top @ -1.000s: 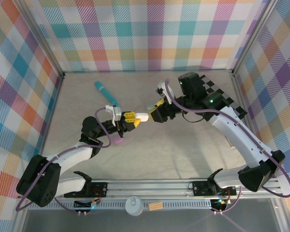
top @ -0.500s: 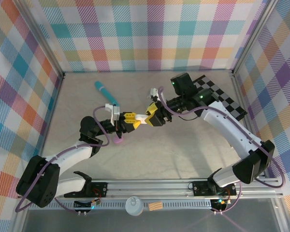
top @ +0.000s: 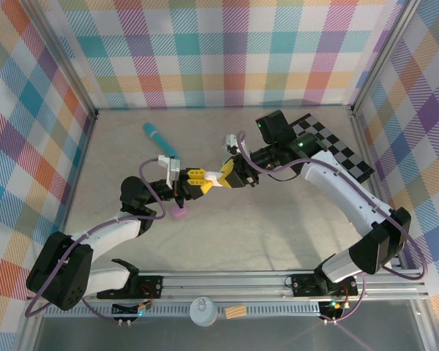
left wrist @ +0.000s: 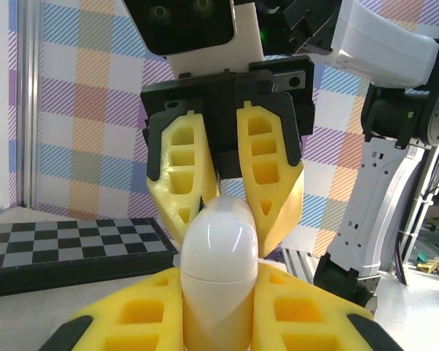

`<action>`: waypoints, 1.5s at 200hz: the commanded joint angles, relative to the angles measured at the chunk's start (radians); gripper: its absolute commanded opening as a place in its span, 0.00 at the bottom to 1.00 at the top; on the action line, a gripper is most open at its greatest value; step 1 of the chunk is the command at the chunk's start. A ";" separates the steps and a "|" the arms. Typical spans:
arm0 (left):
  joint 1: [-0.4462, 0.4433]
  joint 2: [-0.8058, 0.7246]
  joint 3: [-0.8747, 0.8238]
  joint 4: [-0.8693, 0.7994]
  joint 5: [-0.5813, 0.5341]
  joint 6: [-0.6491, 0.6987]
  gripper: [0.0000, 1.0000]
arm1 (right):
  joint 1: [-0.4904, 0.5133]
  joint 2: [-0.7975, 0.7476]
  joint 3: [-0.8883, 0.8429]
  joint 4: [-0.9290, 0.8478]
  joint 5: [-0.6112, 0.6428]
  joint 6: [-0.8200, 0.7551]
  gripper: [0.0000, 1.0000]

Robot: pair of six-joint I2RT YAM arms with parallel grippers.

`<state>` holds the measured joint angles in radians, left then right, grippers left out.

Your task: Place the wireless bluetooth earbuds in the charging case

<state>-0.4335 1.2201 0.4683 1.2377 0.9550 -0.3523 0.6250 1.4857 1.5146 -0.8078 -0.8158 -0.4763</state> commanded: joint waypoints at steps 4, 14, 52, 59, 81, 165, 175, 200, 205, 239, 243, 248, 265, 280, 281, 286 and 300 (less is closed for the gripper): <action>0.007 -0.008 0.015 0.038 -0.038 0.020 0.34 | 0.008 -0.035 -0.026 0.054 0.007 0.046 0.17; 0.007 -0.014 0.008 0.028 -0.072 0.032 0.58 | 0.006 -0.050 -0.051 0.094 0.028 0.077 0.17; 0.012 -0.139 -0.036 -0.247 -0.222 0.227 1.00 | -0.049 -0.068 -0.191 0.317 0.155 0.310 0.17; 0.012 -0.179 -0.033 -0.385 -0.271 0.309 1.00 | -0.058 -0.059 -0.207 0.341 0.192 0.358 0.18; 0.012 -0.280 -0.026 -0.698 -0.426 0.503 1.00 | -0.079 -0.004 -0.259 0.429 0.346 0.519 0.19; -0.008 -0.550 0.036 -1.329 -0.709 0.544 1.00 | -0.059 0.479 -0.068 0.561 0.415 0.686 0.16; -0.029 -0.575 0.040 -1.367 -0.724 0.535 1.00 | -0.048 0.545 -0.003 0.530 0.418 0.684 0.16; -0.064 -0.592 0.056 -1.444 -0.772 0.526 1.00 | -0.027 0.674 0.127 0.488 0.413 0.697 0.16; -0.069 -0.589 0.058 -1.451 -0.781 0.524 1.00 | -0.024 0.697 0.148 0.484 0.411 0.700 0.16; -0.073 -0.559 0.068 -1.482 -0.857 0.479 1.00 | -0.019 0.817 0.263 0.460 0.418 0.721 0.19; -0.073 -0.553 0.073 -1.493 -0.864 0.477 1.00 | -0.019 0.827 0.275 0.457 0.419 0.728 0.19; -0.073 -0.543 0.081 -1.506 -0.867 0.477 1.00 | -0.019 0.837 0.286 0.454 0.419 0.732 0.20; -0.072 -0.517 0.113 -1.580 -0.911 0.454 1.00 | -0.022 0.854 0.303 0.450 0.431 0.734 0.25; -0.071 -0.478 0.151 -1.635 -0.960 0.435 1.00 | -0.024 0.835 0.289 0.457 0.460 0.722 0.37; -0.071 -0.476 0.154 -1.642 -0.963 0.434 1.00 | -0.024 0.832 0.287 0.458 0.461 0.721 0.38; -0.070 -0.457 0.169 -1.666 -0.980 0.432 1.00 | -0.025 0.819 0.278 0.462 0.466 0.711 0.42; -0.068 -0.401 0.208 -1.727 -1.017 0.432 1.00 | -0.027 0.765 0.229 0.496 0.482 0.676 0.53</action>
<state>-0.4980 0.7586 0.6006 -0.3511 0.0395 0.1116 0.6060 2.3257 1.7893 -0.3222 -0.3687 0.2386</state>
